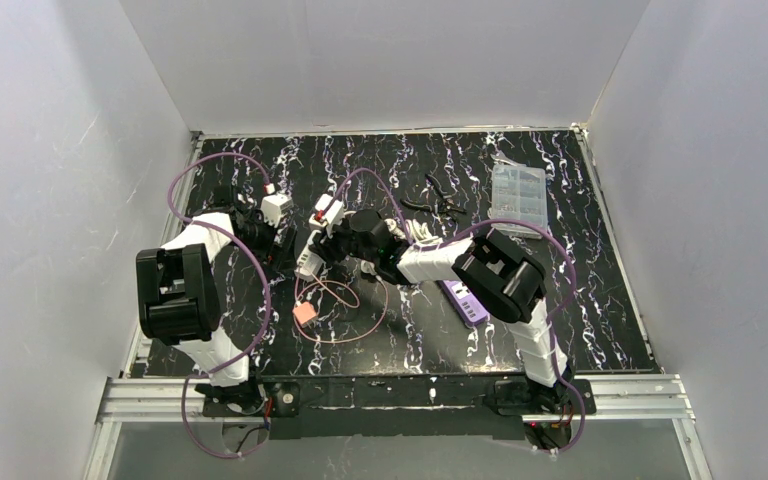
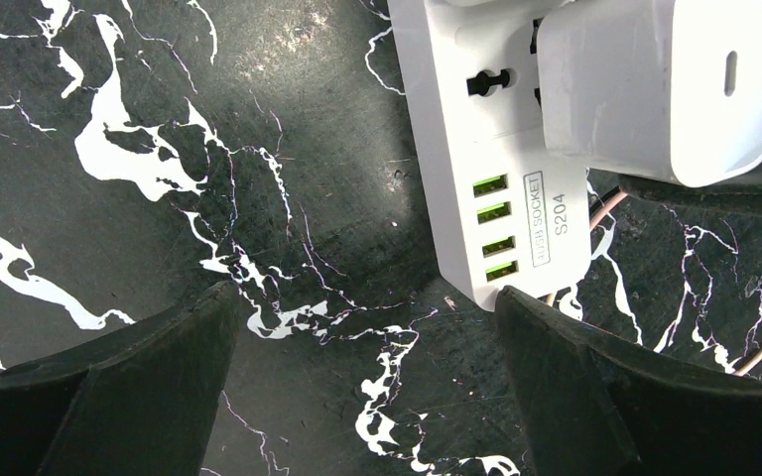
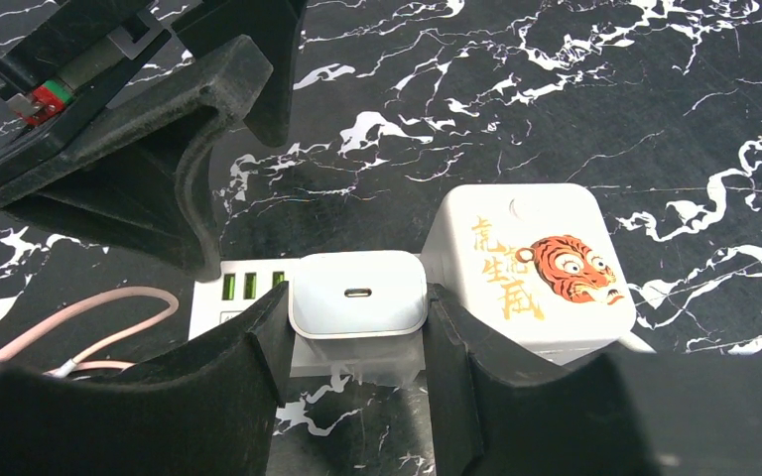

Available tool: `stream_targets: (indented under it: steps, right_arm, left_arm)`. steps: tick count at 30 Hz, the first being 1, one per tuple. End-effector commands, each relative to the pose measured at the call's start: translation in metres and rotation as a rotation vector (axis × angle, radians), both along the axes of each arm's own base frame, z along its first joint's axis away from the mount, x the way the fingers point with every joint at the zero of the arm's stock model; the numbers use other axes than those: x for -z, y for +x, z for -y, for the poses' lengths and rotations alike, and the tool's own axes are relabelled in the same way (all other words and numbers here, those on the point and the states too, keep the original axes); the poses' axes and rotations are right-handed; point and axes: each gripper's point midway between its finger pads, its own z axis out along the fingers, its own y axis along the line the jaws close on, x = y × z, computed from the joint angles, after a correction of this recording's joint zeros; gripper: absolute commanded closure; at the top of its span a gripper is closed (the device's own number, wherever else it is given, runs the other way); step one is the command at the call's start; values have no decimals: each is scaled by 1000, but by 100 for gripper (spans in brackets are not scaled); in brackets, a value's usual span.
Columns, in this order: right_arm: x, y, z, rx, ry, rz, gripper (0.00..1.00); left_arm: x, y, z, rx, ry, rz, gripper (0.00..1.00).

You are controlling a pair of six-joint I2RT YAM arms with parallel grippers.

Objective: Insert the plug
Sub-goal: Insert the plug into the socket.

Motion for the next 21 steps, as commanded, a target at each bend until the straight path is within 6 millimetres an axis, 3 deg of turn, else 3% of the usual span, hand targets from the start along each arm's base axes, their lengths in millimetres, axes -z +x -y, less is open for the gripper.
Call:
stream_targets:
  steps: [1, 21]
  right_arm:
    - [-23, 17, -7, 29, 50, 75, 99]
    - [-17, 20, 5, 33, -10, 129, 99]
  left_arm:
    - [2, 0, -5, 25, 46, -4, 2]
    - [5, -1, -2, 46, 70, -6, 2]
